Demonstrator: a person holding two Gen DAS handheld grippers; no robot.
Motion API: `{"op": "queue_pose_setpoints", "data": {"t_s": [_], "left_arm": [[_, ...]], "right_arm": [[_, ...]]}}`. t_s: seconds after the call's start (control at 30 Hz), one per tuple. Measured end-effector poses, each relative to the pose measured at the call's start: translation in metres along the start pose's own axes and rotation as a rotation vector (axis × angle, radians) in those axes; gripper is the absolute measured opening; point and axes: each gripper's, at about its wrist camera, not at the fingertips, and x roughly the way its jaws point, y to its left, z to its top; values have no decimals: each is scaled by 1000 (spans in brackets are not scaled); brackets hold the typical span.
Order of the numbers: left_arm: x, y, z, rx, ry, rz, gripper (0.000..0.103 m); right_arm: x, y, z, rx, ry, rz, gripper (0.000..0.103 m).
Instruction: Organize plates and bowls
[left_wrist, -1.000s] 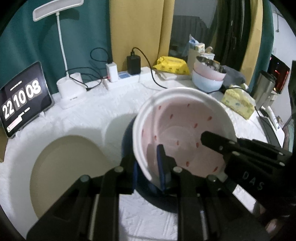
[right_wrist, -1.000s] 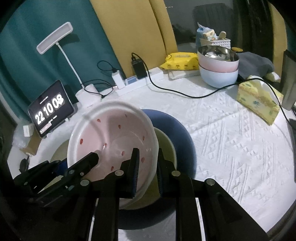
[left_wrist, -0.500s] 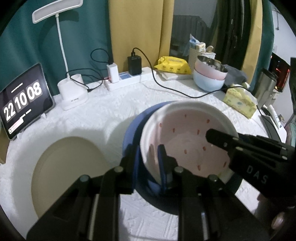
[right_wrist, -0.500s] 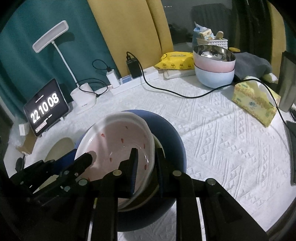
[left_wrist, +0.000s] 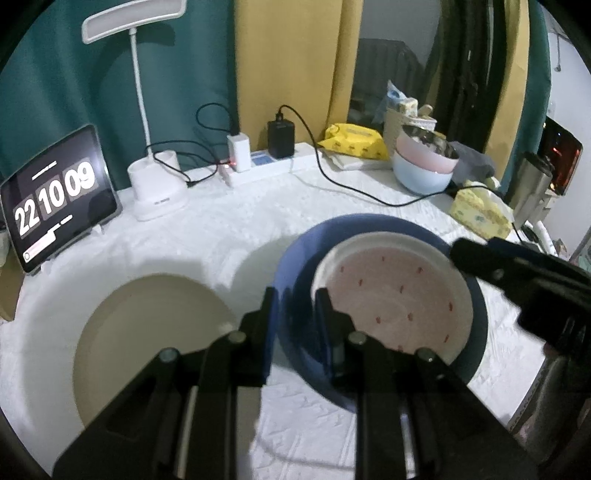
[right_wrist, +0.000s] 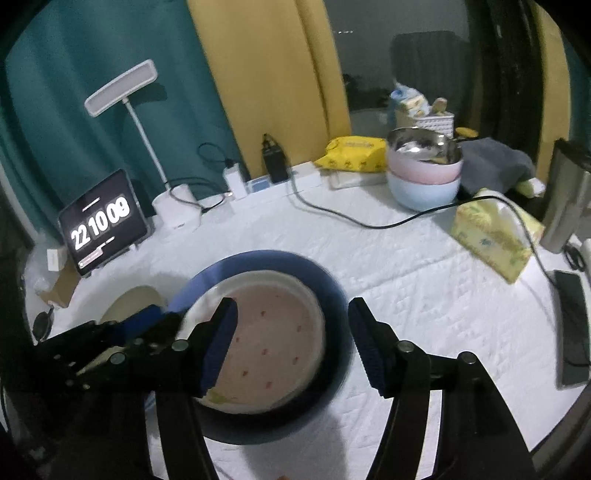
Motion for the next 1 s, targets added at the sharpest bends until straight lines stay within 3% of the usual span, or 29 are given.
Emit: {"op": "queue_pose_setpoints", "data": {"t_s": [0.37, 1.0], "left_arm": [[-2, 22, -4, -40, 10, 25, 25], [15, 6, -15, 43, 59, 4, 30]], "right_arm": [[-1, -53, -4, 85, 26, -69, 66], [30, -53, -24, 57, 112, -26, 65]]}}
